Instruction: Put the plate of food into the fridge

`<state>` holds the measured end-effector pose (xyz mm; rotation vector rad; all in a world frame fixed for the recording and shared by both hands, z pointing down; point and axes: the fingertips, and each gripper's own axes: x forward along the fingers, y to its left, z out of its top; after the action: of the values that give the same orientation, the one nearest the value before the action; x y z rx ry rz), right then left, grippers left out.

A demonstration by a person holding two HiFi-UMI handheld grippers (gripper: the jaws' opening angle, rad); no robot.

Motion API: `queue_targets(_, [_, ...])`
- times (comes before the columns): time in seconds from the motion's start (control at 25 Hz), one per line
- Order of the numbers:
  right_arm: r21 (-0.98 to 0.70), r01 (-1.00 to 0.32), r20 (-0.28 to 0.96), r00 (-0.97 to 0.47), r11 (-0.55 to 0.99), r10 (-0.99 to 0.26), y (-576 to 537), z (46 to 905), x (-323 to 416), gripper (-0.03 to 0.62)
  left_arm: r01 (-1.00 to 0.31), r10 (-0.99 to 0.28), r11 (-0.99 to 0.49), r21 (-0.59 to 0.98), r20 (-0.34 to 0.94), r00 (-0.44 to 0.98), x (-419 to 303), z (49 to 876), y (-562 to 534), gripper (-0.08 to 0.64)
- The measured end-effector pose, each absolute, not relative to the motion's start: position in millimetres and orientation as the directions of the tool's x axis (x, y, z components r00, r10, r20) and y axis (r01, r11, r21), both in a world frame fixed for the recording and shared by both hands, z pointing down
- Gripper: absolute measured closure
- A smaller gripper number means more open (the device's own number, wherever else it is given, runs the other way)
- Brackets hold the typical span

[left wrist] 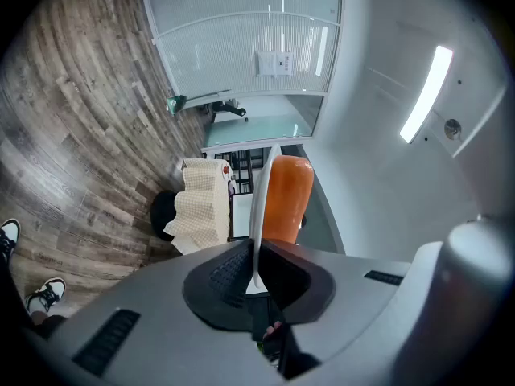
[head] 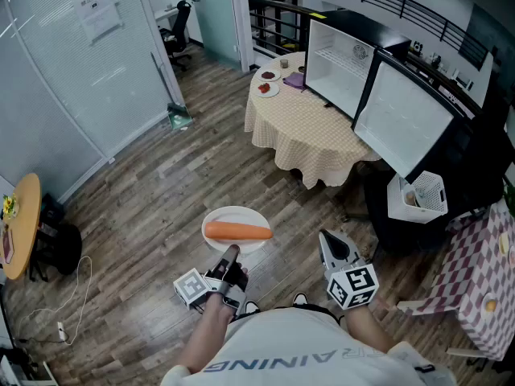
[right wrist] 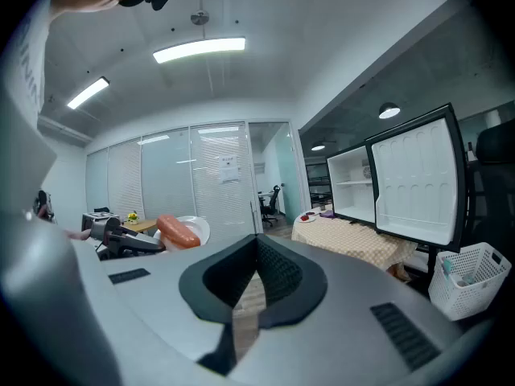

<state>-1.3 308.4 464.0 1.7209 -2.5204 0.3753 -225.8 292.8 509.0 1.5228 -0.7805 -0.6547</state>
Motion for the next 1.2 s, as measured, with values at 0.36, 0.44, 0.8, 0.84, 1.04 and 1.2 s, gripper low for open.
queue_targets(0.36, [-0.166,-0.918,0.206,-0.39,0.36,-0.898,306,470,-10,0.572,-0.098,-0.796,-0.028,0.995,0.037,0.604,-230,510,292,0.535])
queue_targets(0.44, [-0.166,-0.917,0.21,-0.393,0.363,-0.895,306,471,-12,0.572,-0.098,-0.796,-0.03,0.995,0.035,0.604,-232,510,291,0.535])
queue_targets(0.8, [-0.223,-0.905,0.199,-0.405,0.361,-0.892,308,473,-22,0.572,-0.091,-0.791,-0.032,0.995,0.03,0.612,-238,510,292,0.535])
queue_targets(0.84, [-0.225,-0.906,0.205,-0.403,0.358,-0.892,308,474,-24,0.572,-0.09,-0.79,-0.032,0.995,0.03,0.612,-240,510,292,0.535])
queue_targets(1.04, [-0.229,-0.906,0.229,-0.405,0.356,-0.885,305,481,-52,0.572,-0.098,-0.788,-0.024,0.995,0.042,0.614,-267,515,295,0.535])
queue_targets(1.2, [-0.218,-0.902,0.234,-0.418,0.372,-0.878,304,484,-87,0.572,-0.107,-0.79,-0.032,0.994,0.04,0.612,-293,517,297,0.535])
